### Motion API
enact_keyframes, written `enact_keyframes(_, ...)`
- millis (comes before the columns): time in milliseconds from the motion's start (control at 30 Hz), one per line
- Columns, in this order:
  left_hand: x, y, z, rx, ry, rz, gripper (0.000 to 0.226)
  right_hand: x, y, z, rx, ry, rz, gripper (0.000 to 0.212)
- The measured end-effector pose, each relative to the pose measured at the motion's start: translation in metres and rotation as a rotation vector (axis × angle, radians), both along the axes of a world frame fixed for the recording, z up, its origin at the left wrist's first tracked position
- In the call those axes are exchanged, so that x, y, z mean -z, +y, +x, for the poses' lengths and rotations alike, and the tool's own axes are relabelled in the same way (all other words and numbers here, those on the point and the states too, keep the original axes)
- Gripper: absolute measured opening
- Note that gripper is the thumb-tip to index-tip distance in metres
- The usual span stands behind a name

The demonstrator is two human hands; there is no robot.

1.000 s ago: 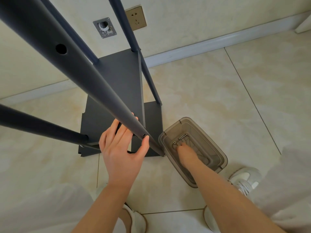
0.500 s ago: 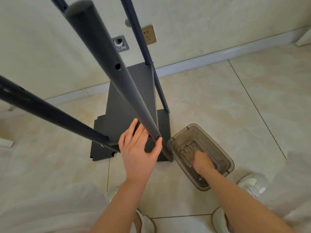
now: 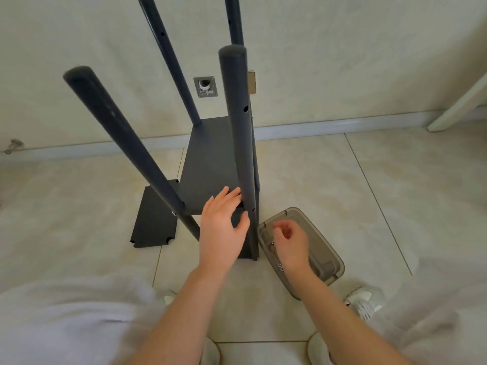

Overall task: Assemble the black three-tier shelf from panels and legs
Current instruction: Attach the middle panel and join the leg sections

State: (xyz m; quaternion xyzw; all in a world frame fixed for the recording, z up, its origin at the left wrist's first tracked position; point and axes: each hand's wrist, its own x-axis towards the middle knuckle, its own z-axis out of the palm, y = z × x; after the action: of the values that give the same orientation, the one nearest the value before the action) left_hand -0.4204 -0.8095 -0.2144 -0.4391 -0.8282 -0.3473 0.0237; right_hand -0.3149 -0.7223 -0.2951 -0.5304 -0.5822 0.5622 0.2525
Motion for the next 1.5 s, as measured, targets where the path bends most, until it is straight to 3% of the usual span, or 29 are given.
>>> enact_keyframes(133, -0.01, -0.006, 0.006, -0.217, -0.256, 0.25, 0.009, -0.035, -0.024, 0.008, 0.014, 0.159, 0.023, 0.018)
enact_keyframes(267, -0.008, -0.002, 0.017, -0.405, -0.552, 0.397, 0.038, -0.058, -0.026, 0.009, -0.002, 0.236, 0.06, 0.017)
enact_keyframes(367, -0.001, 0.002, 0.019, -0.498, -0.765, 0.341, 0.042, -0.067, -0.025, 0.009, -0.029, 0.246, 0.101, 0.023)
enact_keyframes(467, 0.009, 0.007, 0.013, -0.519, -1.128, 0.328, 0.032, -0.066, -0.026, 0.012, -0.064, 0.22, 0.139, 0.022)
enact_keyframes(633, 0.013, 0.014, 0.0, -0.379, -1.404, 0.52, 0.018, -0.065, -0.024, 0.015, -0.084, 0.208, 0.146, 0.022)
enact_keyframes(767, 0.013, 0.012, 0.0, -0.279, -1.508, 0.705, 0.032, -0.068, -0.021, 0.015, -0.084, 0.206, 0.151, 0.02)
enact_keyframes(967, 0.015, 0.003, 0.008, -0.29, -1.468, 0.707, 0.039, -0.073, -0.022, 0.023, -0.121, 0.153, 0.241, 0.019)
enact_keyframes(1200, 0.017, -0.003, 0.015, -0.367, -1.479, 0.747, 0.022, -0.075, -0.032, 0.029, -0.127, 0.139, 0.195, 0.02)
enact_keyframes(1500, 0.021, -0.009, 0.02, -0.179, -1.549, 0.787, 0.015, -0.076, -0.037, 0.036, -0.089, 0.198, 0.136, 0.023)
